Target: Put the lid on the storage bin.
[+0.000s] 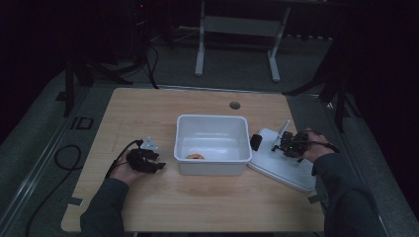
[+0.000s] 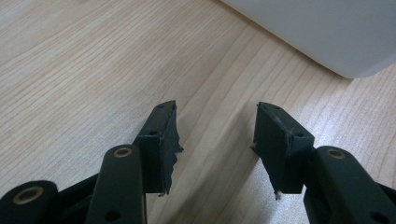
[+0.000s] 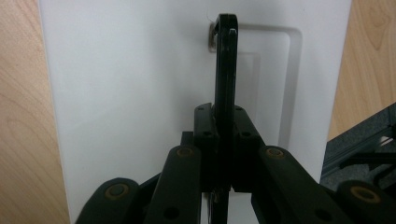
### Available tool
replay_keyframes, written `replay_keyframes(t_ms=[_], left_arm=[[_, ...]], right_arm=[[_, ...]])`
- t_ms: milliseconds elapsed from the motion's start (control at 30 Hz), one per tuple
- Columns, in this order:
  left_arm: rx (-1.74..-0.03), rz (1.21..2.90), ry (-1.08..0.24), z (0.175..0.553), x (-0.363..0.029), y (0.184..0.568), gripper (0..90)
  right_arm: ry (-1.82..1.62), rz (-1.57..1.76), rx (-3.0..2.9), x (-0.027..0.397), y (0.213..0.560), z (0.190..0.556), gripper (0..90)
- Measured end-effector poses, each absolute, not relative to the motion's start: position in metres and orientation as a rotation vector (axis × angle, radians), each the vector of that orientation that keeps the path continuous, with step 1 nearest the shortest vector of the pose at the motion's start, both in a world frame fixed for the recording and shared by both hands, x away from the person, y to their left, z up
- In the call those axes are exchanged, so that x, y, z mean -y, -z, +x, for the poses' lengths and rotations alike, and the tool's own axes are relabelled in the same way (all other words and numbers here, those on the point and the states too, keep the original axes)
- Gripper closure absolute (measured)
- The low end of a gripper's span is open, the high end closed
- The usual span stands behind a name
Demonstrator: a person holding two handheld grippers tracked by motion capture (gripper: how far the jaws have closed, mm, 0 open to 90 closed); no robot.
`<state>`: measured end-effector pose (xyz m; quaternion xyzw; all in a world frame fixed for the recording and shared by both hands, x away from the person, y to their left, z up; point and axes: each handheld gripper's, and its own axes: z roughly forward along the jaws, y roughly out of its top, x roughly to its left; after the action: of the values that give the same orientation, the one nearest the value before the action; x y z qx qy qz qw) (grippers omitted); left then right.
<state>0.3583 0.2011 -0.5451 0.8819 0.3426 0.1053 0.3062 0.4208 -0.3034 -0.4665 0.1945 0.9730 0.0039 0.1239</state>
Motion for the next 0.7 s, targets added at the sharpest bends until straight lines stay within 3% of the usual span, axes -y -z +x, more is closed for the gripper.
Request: replay_keyframes(t_ms=[700], left_arm=[[-0.902, 2.340, -0.276, 0.358, -0.200, 0.545, 48.6]], right_arm=[[-0.038, 0.500, -2.807, 0.308, 0.431, 0.417, 84.2]])
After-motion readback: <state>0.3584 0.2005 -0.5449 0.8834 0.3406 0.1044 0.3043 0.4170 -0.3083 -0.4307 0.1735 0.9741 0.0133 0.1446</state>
